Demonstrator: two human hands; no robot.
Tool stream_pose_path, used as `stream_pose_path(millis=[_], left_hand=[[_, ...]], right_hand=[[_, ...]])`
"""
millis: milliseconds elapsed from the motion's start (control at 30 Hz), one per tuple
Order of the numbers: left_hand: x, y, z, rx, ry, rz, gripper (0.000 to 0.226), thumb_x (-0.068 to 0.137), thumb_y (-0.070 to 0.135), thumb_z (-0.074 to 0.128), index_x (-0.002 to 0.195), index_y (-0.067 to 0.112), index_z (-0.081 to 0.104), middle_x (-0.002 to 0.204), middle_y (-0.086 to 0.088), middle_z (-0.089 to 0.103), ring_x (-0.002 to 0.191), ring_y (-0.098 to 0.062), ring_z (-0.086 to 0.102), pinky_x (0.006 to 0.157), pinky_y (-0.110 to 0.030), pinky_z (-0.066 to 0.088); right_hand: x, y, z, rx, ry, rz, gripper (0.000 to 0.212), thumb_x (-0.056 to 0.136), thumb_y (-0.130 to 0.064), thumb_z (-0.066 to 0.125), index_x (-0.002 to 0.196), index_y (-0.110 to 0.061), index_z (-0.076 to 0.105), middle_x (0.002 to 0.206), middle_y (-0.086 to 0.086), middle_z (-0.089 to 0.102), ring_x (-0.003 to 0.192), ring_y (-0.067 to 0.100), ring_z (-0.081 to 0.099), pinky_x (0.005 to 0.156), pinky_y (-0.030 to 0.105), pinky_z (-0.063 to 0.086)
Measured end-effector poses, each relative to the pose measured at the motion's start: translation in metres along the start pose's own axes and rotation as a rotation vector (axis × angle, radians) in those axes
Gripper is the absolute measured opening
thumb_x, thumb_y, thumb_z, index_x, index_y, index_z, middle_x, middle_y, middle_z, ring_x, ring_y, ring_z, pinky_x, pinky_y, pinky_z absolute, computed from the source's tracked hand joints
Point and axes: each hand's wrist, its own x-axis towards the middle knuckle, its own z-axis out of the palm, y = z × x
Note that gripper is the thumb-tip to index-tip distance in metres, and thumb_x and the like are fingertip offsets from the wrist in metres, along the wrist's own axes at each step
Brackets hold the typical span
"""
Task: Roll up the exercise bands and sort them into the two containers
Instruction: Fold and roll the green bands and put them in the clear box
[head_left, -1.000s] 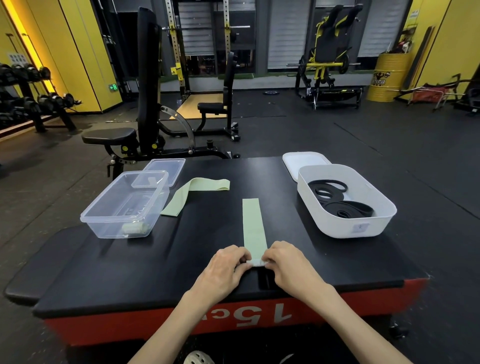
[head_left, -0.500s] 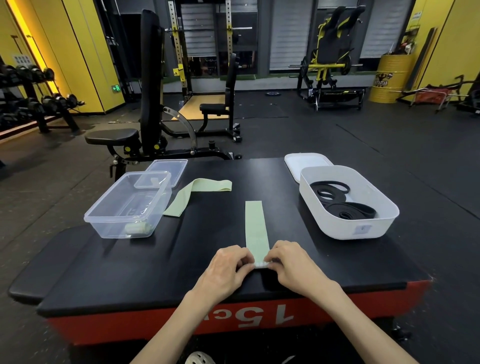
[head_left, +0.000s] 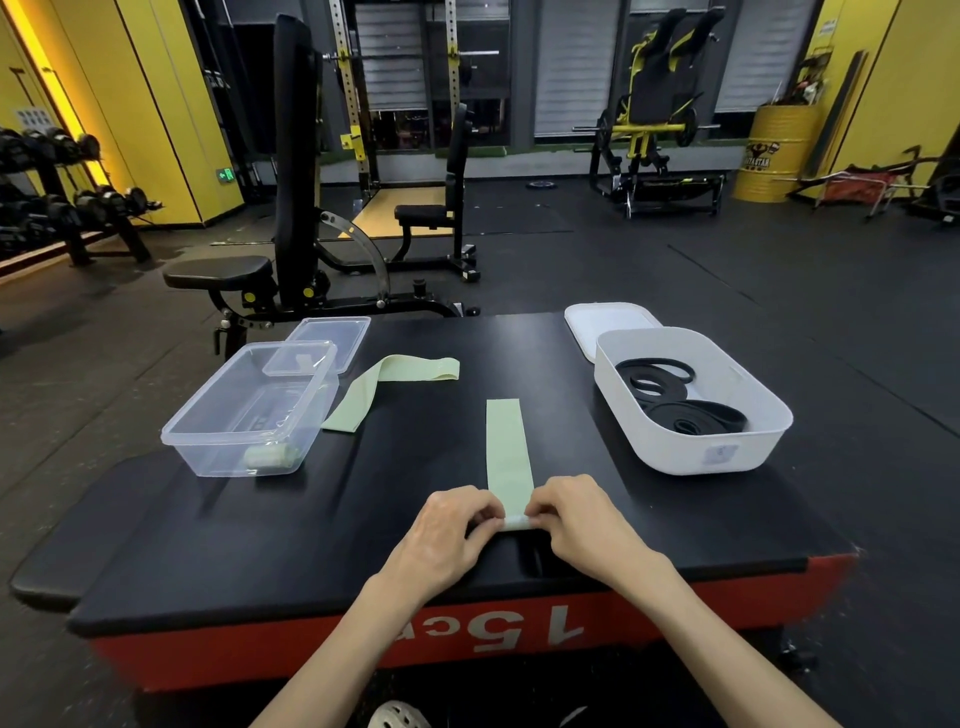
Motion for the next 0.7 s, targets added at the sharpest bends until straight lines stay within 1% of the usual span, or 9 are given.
stream_pose_path(millis=[100,167,300,367,433,567,700], left_hand=[[0.0005,-0.0015,0.0006,0.009,-0.010,0.006,0.009,0.084,0.023,0.069,0.091,0.020,0.065,0.081,0.010,0.060,0.074,-0.003,0.054,0.072,-0.020,0.048],[0.0019,-0.0021,0.0006,0.011,-0.011,0.007,0.012,0.082,0.021,0.071,0.093,0.019,0.065,0.082,0.011,0.059,0.074,-0.002,0.052,0.072,-0.018,0.046],[0.0042,-0.0024,0.0014,0.018,-0.002,0.016,0.009,0.083,0.018,0.070,0.091,0.016,0.066,0.086,0.009,0.058,0.074,0.000,0.049,0.071,-0.011,0.042],[0.0047,-0.0022,0.0021,0.022,0.004,0.016,0.009,0.084,0.019,0.069,0.092,0.015,0.067,0.087,0.008,0.058,0.075,0.001,0.049,0.072,-0.009,0.040],[0.0043,-0.0028,0.0033,0.025,0.008,0.011,0.010,0.085,0.020,0.069,0.093,0.015,0.067,0.088,0.007,0.059,0.076,0.001,0.050,0.074,-0.010,0.040],[0.0030,-0.0049,0.0048,0.031,0.005,0.000,0.011,0.084,0.021,0.069,0.094,0.016,0.066,0.087,0.007,0.060,0.077,-0.001,0.052,0.075,-0.015,0.044],[0.0025,-0.0035,0.0038,0.031,-0.015,0.000,0.008,0.087,0.019,0.065,0.094,0.015,0.065,0.086,0.004,0.060,0.076,-0.005,0.053,0.074,-0.019,0.045]], right_hand=[[-0.0001,0.0019,0.0004,-0.001,-0.005,-0.007,0.022,0.090,-0.013,0.051,0.099,-0.018,0.071,0.097,0.000,0.065,0.095,0.021,0.055,0.079,0.028,0.044],[-0.0003,0.0016,0.0006,-0.005,-0.007,-0.015,0.022,0.092,-0.015,0.051,0.101,-0.017,0.070,0.098,0.001,0.064,0.096,0.021,0.054,0.081,0.029,0.044],[-0.0015,-0.0002,0.0019,-0.025,-0.013,-0.032,0.020,0.090,-0.023,0.058,0.106,-0.016,0.068,0.102,0.001,0.059,0.099,0.019,0.050,0.083,0.028,0.041],[-0.0011,0.0003,0.0022,-0.030,-0.018,-0.025,0.022,0.089,-0.020,0.060,0.109,-0.016,0.068,0.104,0.002,0.059,0.101,0.019,0.050,0.085,0.028,0.041],[-0.0001,0.0004,0.0027,-0.031,-0.014,-0.022,0.022,0.089,-0.018,0.059,0.109,-0.017,0.069,0.104,0.003,0.060,0.100,0.020,0.052,0.084,0.029,0.041],[0.0002,-0.0005,0.0040,-0.048,-0.013,-0.028,0.023,0.092,-0.017,0.054,0.109,-0.017,0.069,0.101,0.003,0.062,0.098,0.021,0.053,0.081,0.028,0.042],[-0.0018,0.0000,0.0046,-0.061,-0.002,-0.044,0.023,0.092,-0.016,0.053,0.110,-0.016,0.067,0.102,0.003,0.061,0.098,0.020,0.052,0.080,0.026,0.040]])
